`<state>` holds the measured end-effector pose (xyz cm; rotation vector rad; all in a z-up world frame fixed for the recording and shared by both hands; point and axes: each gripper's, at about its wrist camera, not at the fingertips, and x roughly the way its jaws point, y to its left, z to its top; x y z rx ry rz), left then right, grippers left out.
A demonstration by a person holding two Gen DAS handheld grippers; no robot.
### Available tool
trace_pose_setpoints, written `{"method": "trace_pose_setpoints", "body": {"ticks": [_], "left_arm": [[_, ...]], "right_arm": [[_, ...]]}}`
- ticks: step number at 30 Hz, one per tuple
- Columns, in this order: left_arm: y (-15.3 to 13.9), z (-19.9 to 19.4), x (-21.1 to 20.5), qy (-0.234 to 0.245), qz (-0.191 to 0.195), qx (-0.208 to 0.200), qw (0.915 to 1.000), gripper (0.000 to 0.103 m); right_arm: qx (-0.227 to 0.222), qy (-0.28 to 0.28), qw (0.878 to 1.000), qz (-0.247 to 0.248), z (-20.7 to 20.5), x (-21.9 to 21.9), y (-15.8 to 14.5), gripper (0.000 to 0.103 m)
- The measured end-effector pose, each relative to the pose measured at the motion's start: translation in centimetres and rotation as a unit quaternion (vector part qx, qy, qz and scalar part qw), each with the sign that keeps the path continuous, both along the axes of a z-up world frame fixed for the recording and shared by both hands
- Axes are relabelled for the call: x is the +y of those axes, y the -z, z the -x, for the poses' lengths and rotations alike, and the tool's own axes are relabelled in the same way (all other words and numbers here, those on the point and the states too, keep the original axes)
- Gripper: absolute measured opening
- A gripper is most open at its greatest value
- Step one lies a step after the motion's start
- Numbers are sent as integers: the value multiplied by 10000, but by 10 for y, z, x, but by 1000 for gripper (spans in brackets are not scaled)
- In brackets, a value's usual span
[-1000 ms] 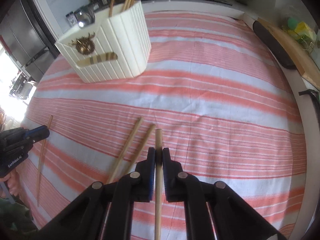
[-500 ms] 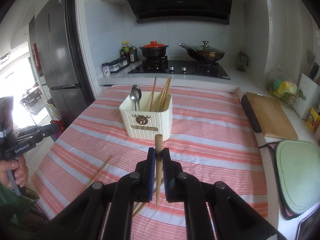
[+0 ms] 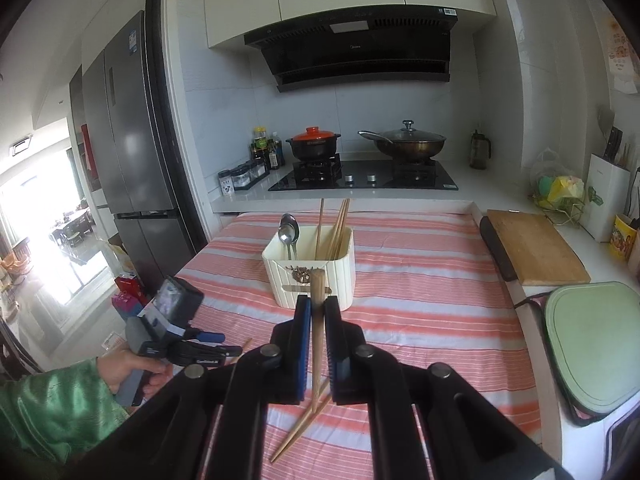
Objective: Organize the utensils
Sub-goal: 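Carry both chopsticks over the basket and lower them in with both tools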
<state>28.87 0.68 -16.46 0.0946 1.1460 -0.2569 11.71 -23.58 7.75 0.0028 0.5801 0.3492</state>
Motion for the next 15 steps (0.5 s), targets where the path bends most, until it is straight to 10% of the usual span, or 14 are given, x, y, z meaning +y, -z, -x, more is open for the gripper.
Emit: {"method": "trace_pose_setpoints", "body": {"ticks": [4, 6, 15], "left_arm": [[15, -8, -16, 248, -471, 50, 9986, 43], [12, -10, -18, 227, -413, 99, 9988, 6], [-85, 41, 13, 23, 716, -1340, 9884, 4]], "right_arm": [[15, 28, 10000, -52, 5, -7, 3, 7], [18, 49, 9999, -92, 6, -10, 4, 7], [-37, 69, 9999, -153, 5, -13, 5, 7]]}}
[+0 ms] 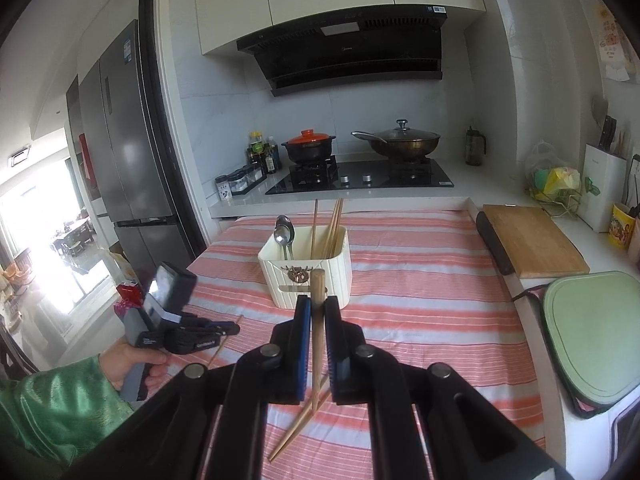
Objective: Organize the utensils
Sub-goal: 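Carry both chopsticks over the basket and lower them in with both tools, then open both tools and withdraw them toward the last chopsticks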
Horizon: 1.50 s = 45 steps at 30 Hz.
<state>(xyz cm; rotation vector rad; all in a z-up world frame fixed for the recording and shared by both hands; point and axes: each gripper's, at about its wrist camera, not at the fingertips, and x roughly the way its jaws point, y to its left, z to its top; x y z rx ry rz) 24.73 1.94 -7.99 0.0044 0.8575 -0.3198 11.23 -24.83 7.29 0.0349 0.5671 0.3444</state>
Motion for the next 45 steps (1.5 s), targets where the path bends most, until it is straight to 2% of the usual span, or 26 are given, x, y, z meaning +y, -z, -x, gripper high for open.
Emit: {"method": "trace_pose_setpoints", "body": {"ticks": [4, 6, 10, 14, 21, 25, 28, 32, 35, 37, 41, 45], "left_arm": [[-60, 30, 19, -25, 545, -773, 9955, 4], [-79, 45, 25, -49, 713, -1075, 9916, 4], [-105, 59, 27, -125, 837, -1505, 9850, 4], [-125, 64, 33, -164, 988, -1747, 9795, 4], [-178, 36, 42, -287, 1063, -2282, 9674, 4], [-210, 9, 45, -416, 1055, -2648, 9576, 4], [-222, -20, 44, -553, 966, -2879, 9512, 4], [-216, -64, 42, -707, 872, -2924, 9497, 4], [-195, -101, 42, -798, 912, -2684, 9557, 4], [-175, -123, 40, -822, 911, -2435, 9621, 4], [-130, -161, 34, -786, 825, -1799, 9771, 4], [-91, -189, 27, -750, 778, -1182, 9871, 5]], "right_arm": [[-34, -40, 10000, -2, -1, 4, 0, 7], [-47, -63, 10000, -26, -2, 7, 0, 7], [-66, -95, 9999, -48, -6, 17, 1, 7], [-175, -104, 9998, 30, -12, 27, -4, 7], [-500, -42, 9985, 220, -48, 46, -30, 7], [-890, 61, 9957, 249, -84, 59, -55, 7], [-1060, 146, 9941, 162, -119, 66, -67, 7], [-1119, 167, 9936, 28, -169, 76, -66, 7], [-982, 91, 9951, 107, -208, 86, -50, 7], [-737, 25, 9970, 230, -232, 93, -32, 7], [49, -242, 9989, 404, -278, 106, 14, 7], [626, -353, 9959, 545, -308, 117, 53, 7]]}}
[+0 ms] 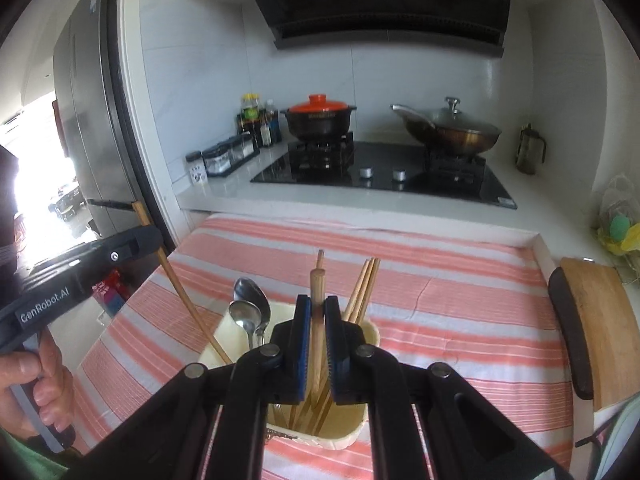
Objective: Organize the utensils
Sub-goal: 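Open both tools and withdraw them toward the last chopsticks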
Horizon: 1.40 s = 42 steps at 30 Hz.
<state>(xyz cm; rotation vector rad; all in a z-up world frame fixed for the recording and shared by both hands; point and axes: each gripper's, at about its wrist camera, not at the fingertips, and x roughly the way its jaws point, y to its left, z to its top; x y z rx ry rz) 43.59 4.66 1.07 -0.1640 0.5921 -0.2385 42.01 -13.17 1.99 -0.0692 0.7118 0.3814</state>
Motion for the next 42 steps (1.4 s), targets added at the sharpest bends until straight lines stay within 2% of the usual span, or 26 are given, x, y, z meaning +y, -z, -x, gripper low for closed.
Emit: {"method": "trace_pose_setpoints", "body": {"ticks": [3, 4, 5, 6, 7, 8, 9, 11, 14, 16, 17, 21, 24, 27, 30, 33, 35, 37, 42], "left_arm": [[15, -9, -5, -126, -128, 300, 9994, 9], [17, -10, -4, -170, -116, 366, 9991, 24], [15, -7, -3, -211, -60, 404, 9989, 45], [12, -2, 0, -243, 27, 367, 9990, 54], [6, 6, 4, -266, 76, 276, 9992, 66], [0, 14, 7, -295, 62, 189, 9994, 73], [-7, 25, 10, -314, 15, 113, 9994, 76], [-19, 52, 16, -286, -137, -44, 9995, 90], [-30, 104, 19, -274, -585, -271, 9975, 101], [-27, 145, 19, -299, -923, -384, 9945, 102], [-23, 163, 18, -298, -1085, -363, 9930, 103], [20, 227, 7, -492, -1653, 138, 9849, 103], [64, 267, 0, -443, -1543, 530, 9856, 103], [107, 295, -8, -480, -1266, 938, 9863, 102], [141, 307, -15, -788, -1156, 1249, 9823, 102], [159, 310, -23, -1045, -1167, 1260, 9796, 102], [163, 312, -29, -1075, -1143, 1167, 9807, 102], [166, 310, -36, -974, -1182, 1142, 9816, 102], [175, 301, -54, -643, -1381, 1420, 9781, 102]], "right_arm": [[294, -27, 9996, -40, -19, 5, 15, 9], [344, 14, 9994, -47, -23, 6, 16, 16], [357, 81, 9993, -48, -26, 5, 14, 24], [317, 148, 9993, -101, -27, 3, 10, 39], [216, 202, 9993, -211, -23, -1, 2, 41], [115, 224, 9993, -293, -18, -4, -7, 41], [22, 208, 9993, -321, -11, -7, -16, 41], [-266, 173, 9992, -226, 11, -13, -36, 42], [-699, 79, 9975, 23, 58, -22, -61, 52], [-928, 24, 9955, 195, 96, -30, -69, 62], [-1010, 7, 9944, 312, 118, -35, -69, 62], [-1143, 74, 9910, 699, 195, -59, -46, 64], [-1013, 342, 9905, 865, 246, -76, -6, 64], [-675, 662, 9914, 908, 286, -90, 47, 64], [-451, 1090, 9880, 1001, 321, -104, 96, 64], [-15, 1381, 9877, 733, 336, -122, 129, 64], [149, 1490, 9871, 567, 344, -132, 141, 64], [125, 1607, 9852, 580, 348, -136, 146, 64], [41, 1873, 9810, 499, 340, -150, 155, 64]]}}
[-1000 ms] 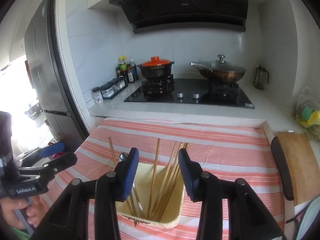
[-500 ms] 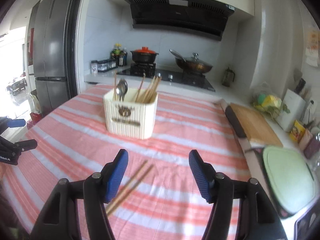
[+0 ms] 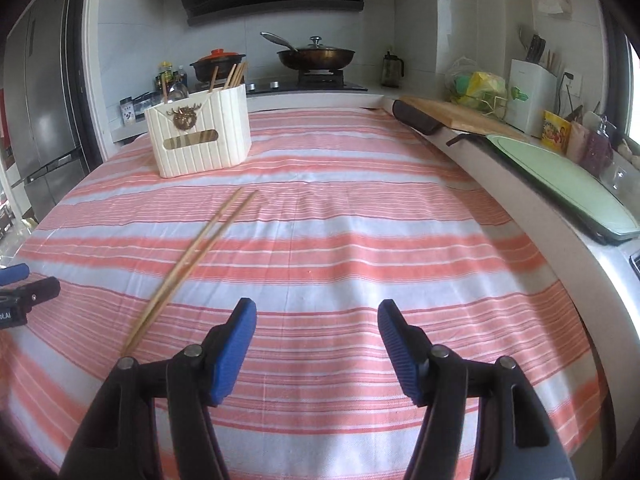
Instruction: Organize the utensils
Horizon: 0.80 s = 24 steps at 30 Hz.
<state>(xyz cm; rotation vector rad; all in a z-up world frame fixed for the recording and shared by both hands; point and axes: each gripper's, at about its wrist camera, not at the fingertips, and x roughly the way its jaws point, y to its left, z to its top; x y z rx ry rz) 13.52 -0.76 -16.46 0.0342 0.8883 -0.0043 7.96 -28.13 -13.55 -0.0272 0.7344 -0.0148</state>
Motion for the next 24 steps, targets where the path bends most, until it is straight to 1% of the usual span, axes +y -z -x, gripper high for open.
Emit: {"method": "trace_pose_setpoints", "body": {"ticks": [3, 5, 8, 10, 11, 12, 17, 20, 23, 24], "left_arm": [[3, 4, -9, 13, -137, -59, 9999, 102], [3, 5, -15, 194, -89, -86, 9997, 102], [-2, -8, -26, 563, 162, -54, 9983, 102], [-8, -28, -36, 758, 425, 25, 9962, 102], [-10, -39, -42, 855, 509, 51, 9950, 102], [-11, -52, -50, 928, 506, 95, 9944, 102], [-2, -101, -93, 1368, 266, 322, 9897, 102], [10, -117, -112, 1471, -10, 391, 9883, 102], [19, -124, -123, 1545, -310, 432, 9866, 103], [19, -125, -124, 1548, -345, 347, 9867, 103]], "right_arm": [[87, 75, 9999, -13, -5, -2, 9, 64], [147, 62, 9998, -68, -7, -3, 14, 64], [213, -7, 9998, -18, -7, 0, 19, 64], [354, -82, 9993, 13, -9, 3, 24, 64], [402, -94, 9991, 39, -10, 4, 25, 64], [421, -99, 9990, 59, -11, 4, 26, 64], [483, -105, 9988, 16, -11, 4, 27, 65], [500, -108, 9987, 8, -11, 4, 27, 65], [505, -111, 9987, 28, -11, 5, 28, 66], [508, -116, 9986, 30, -11, 5, 28, 66]]}}
